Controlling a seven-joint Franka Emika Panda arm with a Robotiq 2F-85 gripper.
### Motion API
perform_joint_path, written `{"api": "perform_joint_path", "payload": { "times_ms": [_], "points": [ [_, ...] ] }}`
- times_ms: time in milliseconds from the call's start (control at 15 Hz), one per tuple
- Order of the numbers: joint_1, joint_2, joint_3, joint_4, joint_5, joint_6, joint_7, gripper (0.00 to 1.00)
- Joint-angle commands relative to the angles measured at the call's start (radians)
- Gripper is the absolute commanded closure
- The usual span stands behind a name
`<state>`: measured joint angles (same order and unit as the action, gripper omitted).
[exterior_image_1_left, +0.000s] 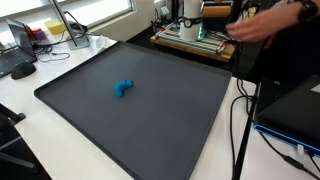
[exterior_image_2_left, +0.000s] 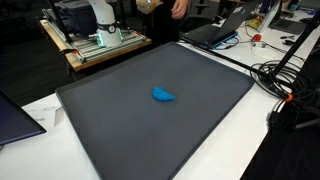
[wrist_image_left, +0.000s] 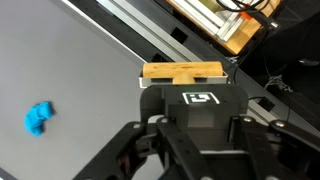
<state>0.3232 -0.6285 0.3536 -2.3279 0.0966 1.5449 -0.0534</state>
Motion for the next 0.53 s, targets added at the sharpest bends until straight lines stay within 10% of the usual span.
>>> {"api": "perform_joint_path", "payload": {
  "times_ms": [0,467],
  "points": [
    [0.016,-0.012,-0.011,0.000,-0.038,0.007,-0.012,0.78],
    [-0.023,0.057,-0.135,0.302,-0.148,-0.011,-0.190,0.78]
  ]
}}
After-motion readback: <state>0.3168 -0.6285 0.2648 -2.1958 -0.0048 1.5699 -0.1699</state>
